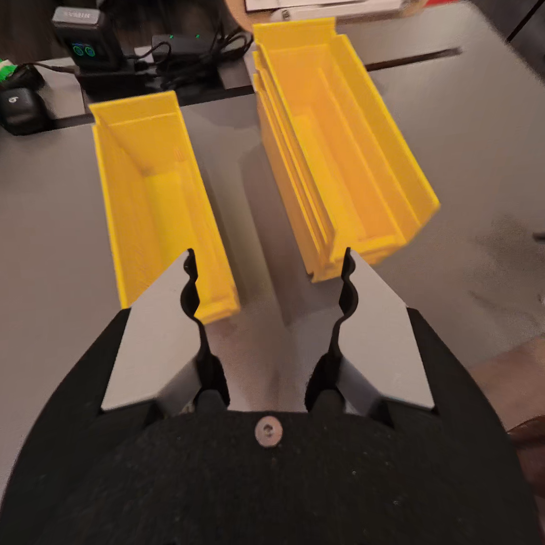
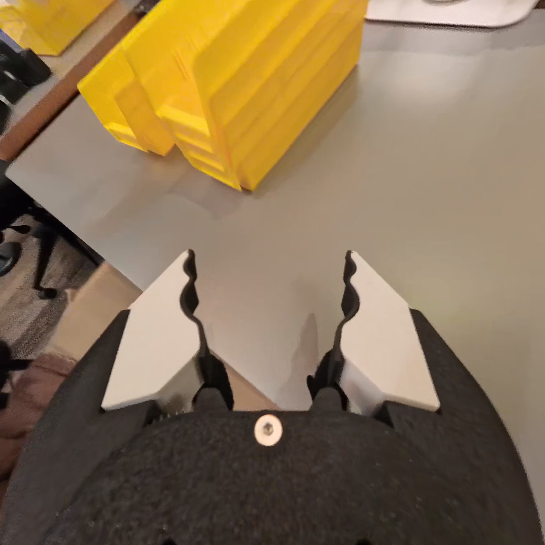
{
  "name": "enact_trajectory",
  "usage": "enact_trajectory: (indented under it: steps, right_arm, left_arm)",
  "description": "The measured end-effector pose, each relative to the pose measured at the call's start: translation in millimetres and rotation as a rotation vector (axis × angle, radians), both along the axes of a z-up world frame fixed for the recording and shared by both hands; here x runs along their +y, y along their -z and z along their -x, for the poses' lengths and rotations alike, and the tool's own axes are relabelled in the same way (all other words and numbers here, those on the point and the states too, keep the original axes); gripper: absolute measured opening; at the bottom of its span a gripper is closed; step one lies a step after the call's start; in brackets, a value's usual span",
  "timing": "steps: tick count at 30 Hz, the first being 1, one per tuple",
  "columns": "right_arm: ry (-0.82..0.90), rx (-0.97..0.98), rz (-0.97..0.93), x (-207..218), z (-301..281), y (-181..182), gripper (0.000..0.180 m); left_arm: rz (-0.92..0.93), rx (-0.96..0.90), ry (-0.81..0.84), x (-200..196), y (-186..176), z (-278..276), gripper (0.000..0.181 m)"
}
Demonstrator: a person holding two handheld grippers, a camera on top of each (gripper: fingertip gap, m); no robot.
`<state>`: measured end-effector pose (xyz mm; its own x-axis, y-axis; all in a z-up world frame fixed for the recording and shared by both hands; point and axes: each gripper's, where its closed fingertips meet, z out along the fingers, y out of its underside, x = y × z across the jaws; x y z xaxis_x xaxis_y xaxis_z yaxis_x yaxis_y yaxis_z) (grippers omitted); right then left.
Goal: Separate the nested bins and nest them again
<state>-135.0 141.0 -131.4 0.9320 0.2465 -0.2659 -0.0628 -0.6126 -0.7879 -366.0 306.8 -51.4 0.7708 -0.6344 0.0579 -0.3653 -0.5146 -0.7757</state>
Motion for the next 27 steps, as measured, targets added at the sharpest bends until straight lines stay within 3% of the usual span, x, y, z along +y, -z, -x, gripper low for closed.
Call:
enact_trajectory:
  steps: [2,6,11,15,19,24,27]
  right_arm:
    - [-0.030,-0.002,0.018,39,15,-25,0.106]
    - [-0.052,-0.039,0.166,132,43,-59,0.120]
    - [0.058,-0.058,0.441,221,68,-57,0.128]
    - [0.162,-0.115,0.609,249,79,-36,0.132]
    - [0.247,-0.303,0.705,257,72,-18,0.132]
    - [0.264,-0.306,0.771,254,72,-23,0.105]
    - [0.265,-0.312,0.776,252,73,-25,0.100]
  left_arm:
    - [-0.036,-0.084,-0.003,-38,24,6,0.095]
    - [-0.016,-0.292,-0.016,-95,65,7,0.112]
    - [-0.092,-0.378,0.066,-116,58,13,0.091]
    - [-0.179,-0.294,0.121,-116,57,12,0.086]
    - [-0.208,-0.220,0.142,-117,62,11,0.081]
    - [-0.158,-0.250,0.144,-113,65,12,0.074]
    - [-0.124,-0.284,0.147,-110,66,11,0.074]
